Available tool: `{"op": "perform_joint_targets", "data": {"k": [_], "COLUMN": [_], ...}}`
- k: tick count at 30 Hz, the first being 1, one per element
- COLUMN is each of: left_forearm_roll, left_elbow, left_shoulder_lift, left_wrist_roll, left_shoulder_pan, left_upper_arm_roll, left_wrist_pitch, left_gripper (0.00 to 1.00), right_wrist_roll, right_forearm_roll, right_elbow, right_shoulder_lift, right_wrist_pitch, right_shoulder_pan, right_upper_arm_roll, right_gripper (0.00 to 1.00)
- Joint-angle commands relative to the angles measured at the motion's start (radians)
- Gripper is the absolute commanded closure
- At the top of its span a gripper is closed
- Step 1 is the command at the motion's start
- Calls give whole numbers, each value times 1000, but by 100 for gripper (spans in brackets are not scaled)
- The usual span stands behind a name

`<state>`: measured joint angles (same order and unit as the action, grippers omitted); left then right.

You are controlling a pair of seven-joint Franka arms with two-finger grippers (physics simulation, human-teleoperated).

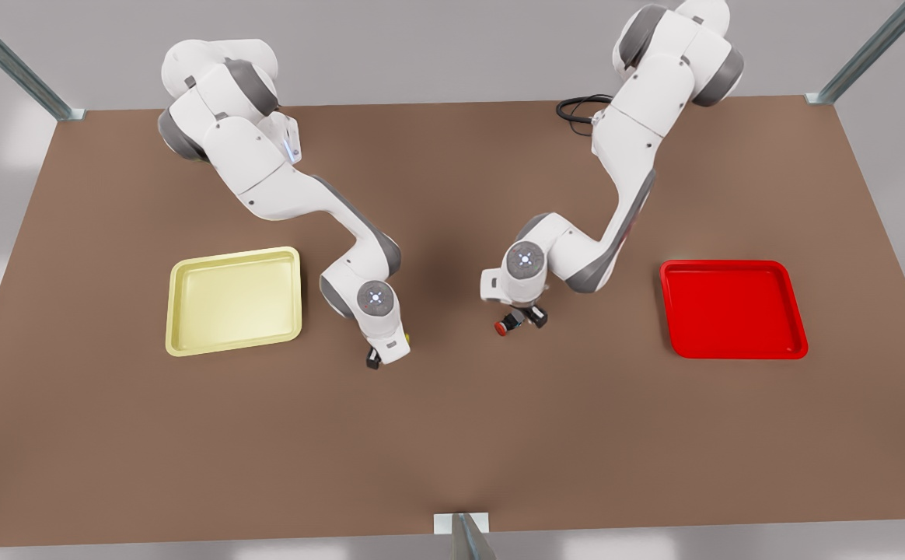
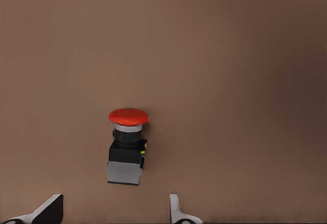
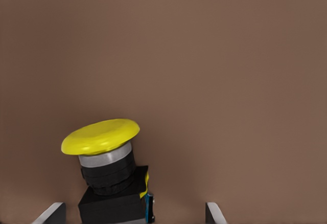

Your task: Place the switches on the corresponding trays according to their colors

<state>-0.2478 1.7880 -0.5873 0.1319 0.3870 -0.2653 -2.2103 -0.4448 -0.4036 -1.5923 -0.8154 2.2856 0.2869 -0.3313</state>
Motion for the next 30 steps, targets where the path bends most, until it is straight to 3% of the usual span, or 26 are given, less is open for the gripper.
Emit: {"op": "perform_joint_targets", "data": {"k": [1, 2, 3, 5, 15, 30], "left_forearm_roll": [-36, -36, -36, -42, -131, -119], "left_elbow": [1, 1, 1, 8, 70, 8], "left_shoulder_lift": [-5, -9, -17, -29, -17, -77], "left_wrist_roll": [6, 6, 5, 5, -8, -14], "left_shoulder_pan": [1, 6, 7, 7, -22, 42], "left_upper_arm_roll": [0, 0, 1, 1, 0, 0], "left_wrist_pitch": [1, 0, -3, -20, -54, -144], "left_gripper": [1, 1, 1, 0, 0, 0], "right_wrist_roll": [2, 2, 2, 2, 3, -49], "right_forearm_roll": [0, 3, 3, 5, 28, 28], "right_elbow": [0, 0, 0, 0, -5, -5], "right_shoulder_lift": [1, -1, -1, -4, 2, 6], "right_wrist_pitch": [0, 0, 0, 0, -15, -8], "right_shoulder_pan": [0, 0, 0, 0, -5, -5], "right_upper_arm_roll": [0, 0, 0, 0, -8, -8], "right_gripper": [6, 22, 31, 40, 40, 47]}}
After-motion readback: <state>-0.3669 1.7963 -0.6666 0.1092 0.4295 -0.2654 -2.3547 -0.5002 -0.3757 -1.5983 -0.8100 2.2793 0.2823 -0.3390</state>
